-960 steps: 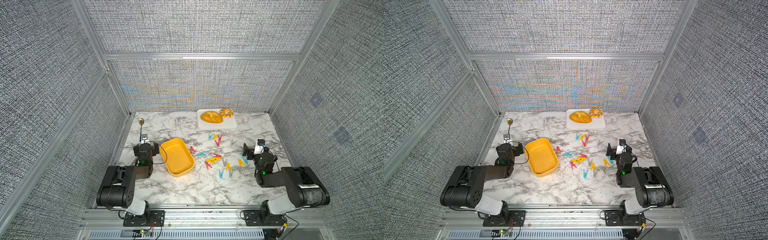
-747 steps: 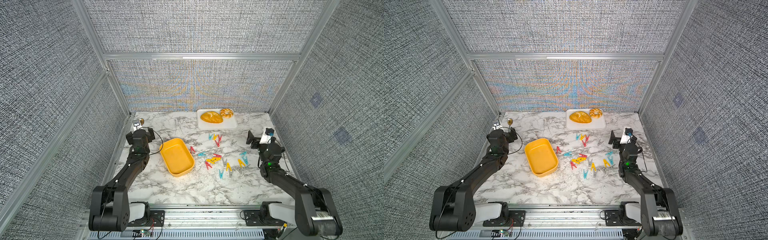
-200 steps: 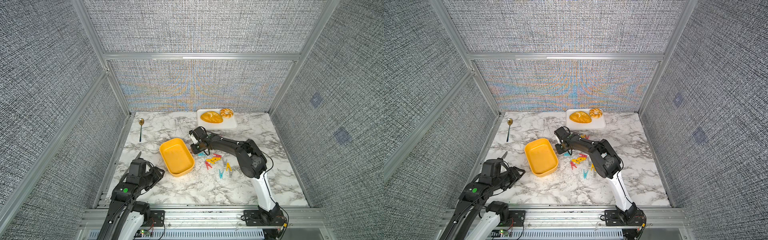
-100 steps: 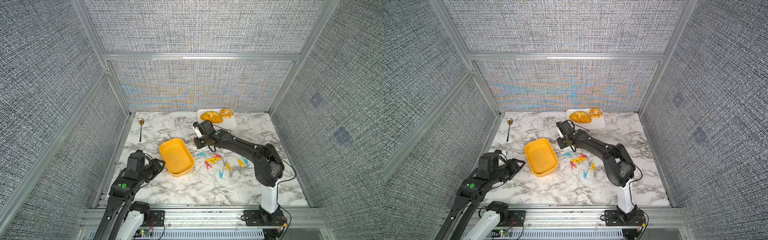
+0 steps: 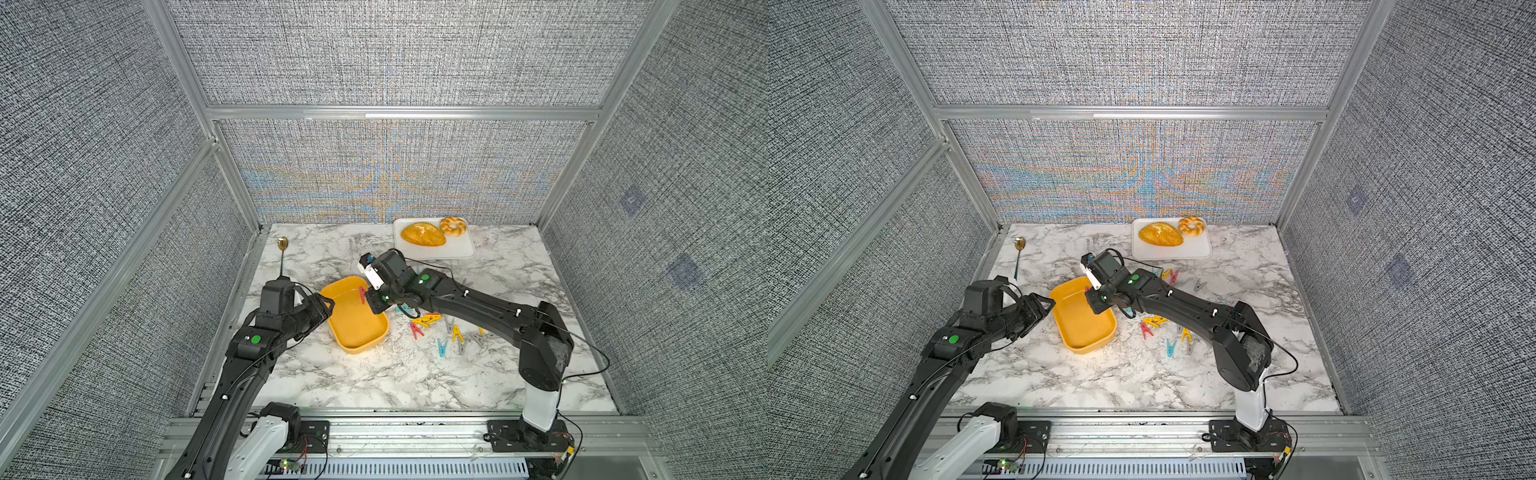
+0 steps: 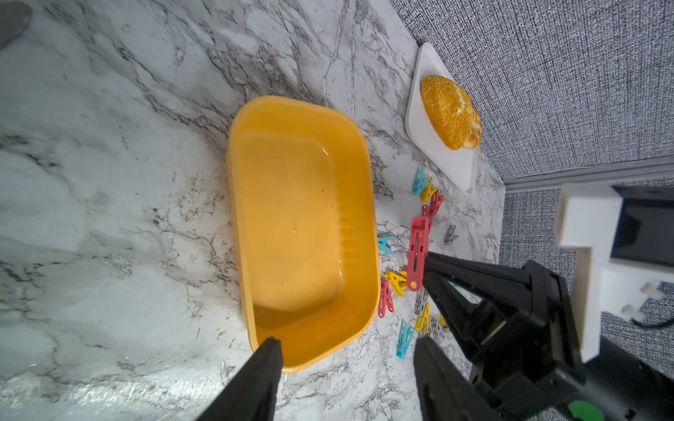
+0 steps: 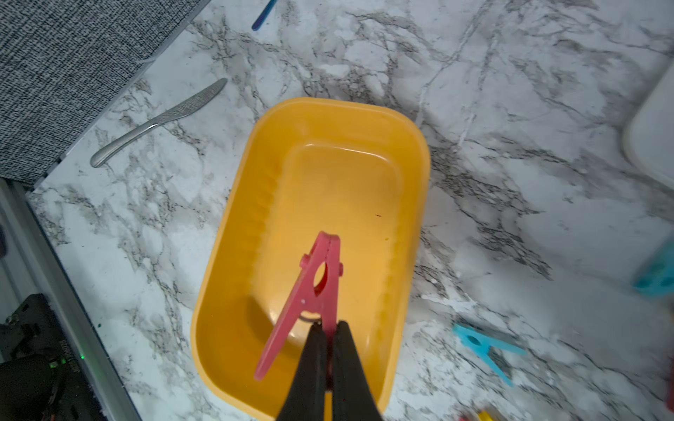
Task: Put the clothespins into the storage box
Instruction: Place the clothespin in the storage box.
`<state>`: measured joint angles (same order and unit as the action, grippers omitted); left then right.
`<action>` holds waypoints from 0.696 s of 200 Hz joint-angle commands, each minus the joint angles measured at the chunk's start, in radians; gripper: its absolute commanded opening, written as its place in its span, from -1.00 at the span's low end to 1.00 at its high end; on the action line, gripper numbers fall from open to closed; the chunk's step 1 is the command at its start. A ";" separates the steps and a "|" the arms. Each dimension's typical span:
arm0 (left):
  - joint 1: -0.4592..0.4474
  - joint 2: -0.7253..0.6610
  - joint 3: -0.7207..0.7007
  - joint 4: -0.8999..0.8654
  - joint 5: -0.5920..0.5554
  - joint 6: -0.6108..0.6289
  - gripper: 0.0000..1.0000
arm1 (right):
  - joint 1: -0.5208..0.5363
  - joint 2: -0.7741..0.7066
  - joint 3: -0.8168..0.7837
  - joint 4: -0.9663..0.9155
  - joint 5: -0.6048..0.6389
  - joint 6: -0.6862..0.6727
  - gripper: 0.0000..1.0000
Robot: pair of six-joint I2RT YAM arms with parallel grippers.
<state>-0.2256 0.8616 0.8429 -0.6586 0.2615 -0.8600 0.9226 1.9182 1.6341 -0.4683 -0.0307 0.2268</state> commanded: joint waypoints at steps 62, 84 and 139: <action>0.075 0.020 -0.013 -0.004 0.009 0.084 0.28 | 0.058 0.159 0.102 -0.003 -0.020 0.042 -0.71; 0.078 0.032 -0.013 -0.004 0.044 0.094 0.27 | 0.059 0.158 0.102 0.004 -0.018 0.045 -0.46; 0.078 0.088 0.009 0.009 0.155 0.124 0.20 | 0.059 0.073 0.037 0.024 0.032 0.054 -0.27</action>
<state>-0.1482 0.9257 0.8345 -0.6678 0.3412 -0.7677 0.9810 2.0319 1.7000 -0.4572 -0.0341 0.2684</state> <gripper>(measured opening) 0.613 0.356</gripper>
